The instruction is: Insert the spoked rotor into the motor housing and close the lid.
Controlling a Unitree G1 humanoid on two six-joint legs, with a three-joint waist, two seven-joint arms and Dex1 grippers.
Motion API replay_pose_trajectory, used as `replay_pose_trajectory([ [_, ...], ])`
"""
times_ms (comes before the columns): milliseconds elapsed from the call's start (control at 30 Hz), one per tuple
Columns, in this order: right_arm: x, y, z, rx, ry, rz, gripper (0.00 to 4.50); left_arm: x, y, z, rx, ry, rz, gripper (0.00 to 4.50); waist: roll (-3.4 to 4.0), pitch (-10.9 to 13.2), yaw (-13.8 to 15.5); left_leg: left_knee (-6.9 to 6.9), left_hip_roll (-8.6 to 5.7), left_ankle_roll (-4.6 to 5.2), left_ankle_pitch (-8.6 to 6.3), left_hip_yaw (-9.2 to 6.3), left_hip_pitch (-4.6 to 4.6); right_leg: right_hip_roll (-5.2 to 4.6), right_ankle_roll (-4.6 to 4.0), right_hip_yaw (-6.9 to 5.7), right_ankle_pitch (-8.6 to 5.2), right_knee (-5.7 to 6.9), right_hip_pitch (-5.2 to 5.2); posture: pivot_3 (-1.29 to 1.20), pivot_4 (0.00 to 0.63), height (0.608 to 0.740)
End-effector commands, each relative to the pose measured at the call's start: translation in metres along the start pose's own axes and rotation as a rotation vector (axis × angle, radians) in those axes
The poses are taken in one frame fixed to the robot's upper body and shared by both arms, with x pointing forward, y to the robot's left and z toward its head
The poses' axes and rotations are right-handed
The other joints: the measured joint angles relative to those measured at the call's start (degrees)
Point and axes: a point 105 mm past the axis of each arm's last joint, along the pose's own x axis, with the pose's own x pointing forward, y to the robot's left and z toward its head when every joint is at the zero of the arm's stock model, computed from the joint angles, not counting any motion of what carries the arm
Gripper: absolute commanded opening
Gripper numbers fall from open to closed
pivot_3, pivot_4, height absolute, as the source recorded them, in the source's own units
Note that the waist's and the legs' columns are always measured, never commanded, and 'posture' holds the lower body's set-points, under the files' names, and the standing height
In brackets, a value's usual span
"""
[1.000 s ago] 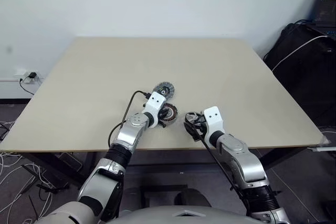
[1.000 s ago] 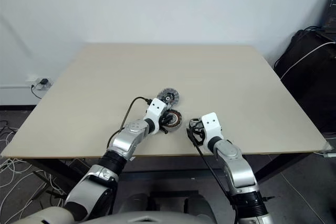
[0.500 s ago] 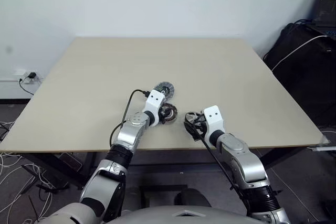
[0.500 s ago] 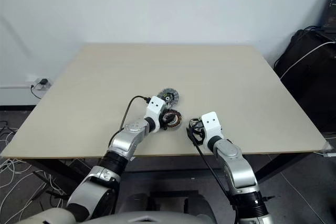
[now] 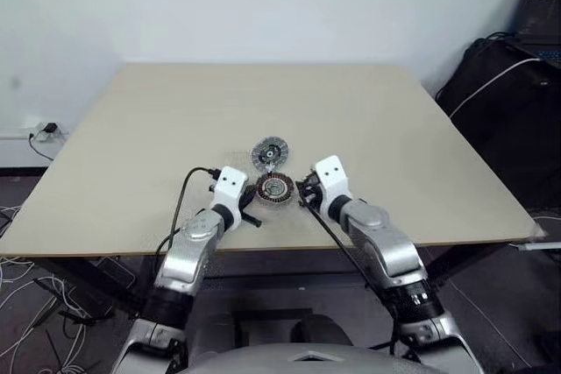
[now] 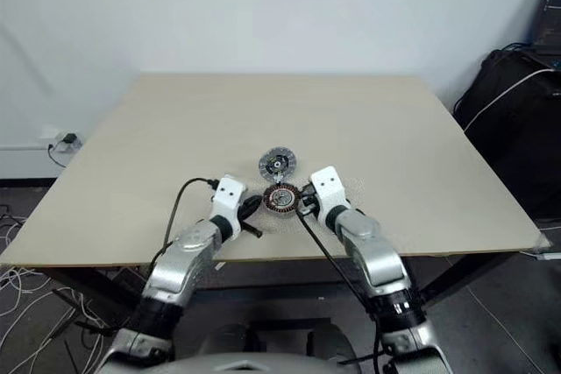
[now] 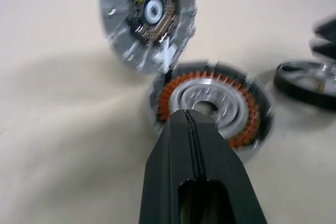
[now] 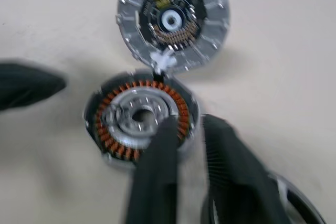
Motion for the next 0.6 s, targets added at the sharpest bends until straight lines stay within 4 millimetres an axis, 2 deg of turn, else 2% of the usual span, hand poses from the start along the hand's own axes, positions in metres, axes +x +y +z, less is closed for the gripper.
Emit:
replay_pose_trajectory([
  [33, 0.016, 0.013, 0.019, -0.033, -0.016, 0.054, 0.03, -0.015, -0.001, 0.013, 0.025, -0.078, 0.006, 0.00, 0.01, 0.00, -0.12, -0.01, 0.01, 0.00, 0.00, 0.01, 0.00, -0.01, -0.02, 0.02, 0.01, 0.00, -0.01, 0.00, 0.000, 0.740],
  [167, 0.029, 0.021, 0.026, -0.053, -0.003, 0.089, 0.03, -0.029, 0.002, 0.008, 0.018, -0.088, 0.048, 0.00, 0.01, 0.00, 0.09, -0.02, 0.04, -0.01, 0.00, 0.00, -0.09, -0.01, -0.05, 0.00, 0.02, 0.01, -0.10, 0.00, 0.000, 0.740],
  [300, 0.038, 0.025, 0.025, -0.075, 0.034, 0.106, 0.03, -0.041, 0.003, 0.008, 0.032, -0.122, 0.088, 0.00, 0.02, 0.00, 0.05, -0.02, 0.02, -0.01, -0.01, 0.05, -0.10, -0.09, -0.05, 0.00, 0.03, 0.00, -0.11, 0.00, 0.000, 0.740],
  [600, 0.043, 0.044, 0.015, -0.103, 0.104, 0.192, 0.03, -0.053, 0.008, 0.003, 0.025, -0.141, 0.143, 0.00, 0.06, -0.01, -0.10, -0.15, 0.06, -0.02, -0.01, 0.13, -0.19, -0.08, -0.09, 0.06, 0.02, 0.04, -0.34, 0.00, 0.000, 0.740],
])
